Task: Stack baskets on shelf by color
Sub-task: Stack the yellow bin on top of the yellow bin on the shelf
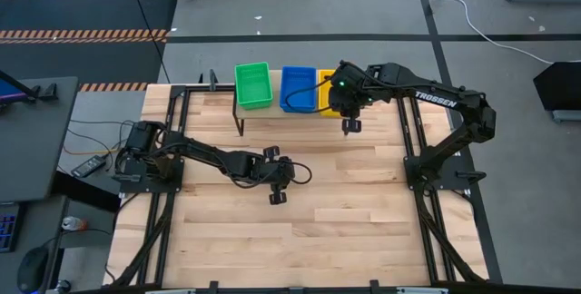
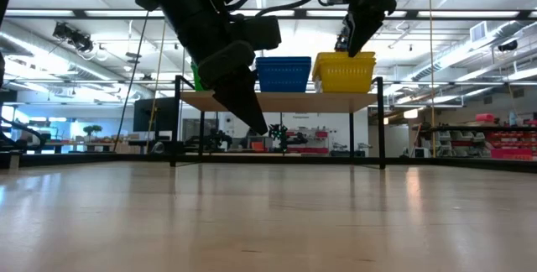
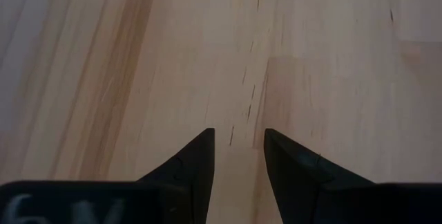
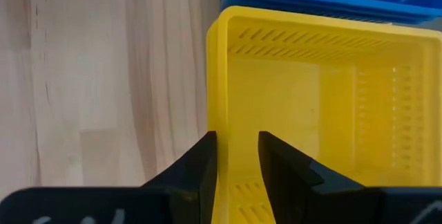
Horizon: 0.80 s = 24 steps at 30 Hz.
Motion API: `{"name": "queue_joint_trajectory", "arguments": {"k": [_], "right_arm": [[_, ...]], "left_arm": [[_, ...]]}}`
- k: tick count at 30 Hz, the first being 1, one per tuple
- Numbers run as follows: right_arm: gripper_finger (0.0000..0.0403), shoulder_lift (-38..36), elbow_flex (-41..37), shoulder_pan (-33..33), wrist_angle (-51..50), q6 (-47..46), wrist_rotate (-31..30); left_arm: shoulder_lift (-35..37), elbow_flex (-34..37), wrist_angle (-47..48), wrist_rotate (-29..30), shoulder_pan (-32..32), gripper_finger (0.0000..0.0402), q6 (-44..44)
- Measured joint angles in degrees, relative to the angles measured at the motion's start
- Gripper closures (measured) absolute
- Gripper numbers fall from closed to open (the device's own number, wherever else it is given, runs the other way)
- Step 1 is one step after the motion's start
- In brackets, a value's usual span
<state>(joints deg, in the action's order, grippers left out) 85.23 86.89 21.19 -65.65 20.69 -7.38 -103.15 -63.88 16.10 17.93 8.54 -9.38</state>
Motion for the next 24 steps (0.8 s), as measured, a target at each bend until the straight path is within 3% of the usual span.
{"name": "queue_joint_trajectory", "arguments": {"k": [24], "right_arm": [[0.0288,0.00,0.02,0.39,-0.73,3.45,0.09]], "left_arm": [[0.02,0.00,-0.02,0.02,0.00,0.0269,-0.29]]}}
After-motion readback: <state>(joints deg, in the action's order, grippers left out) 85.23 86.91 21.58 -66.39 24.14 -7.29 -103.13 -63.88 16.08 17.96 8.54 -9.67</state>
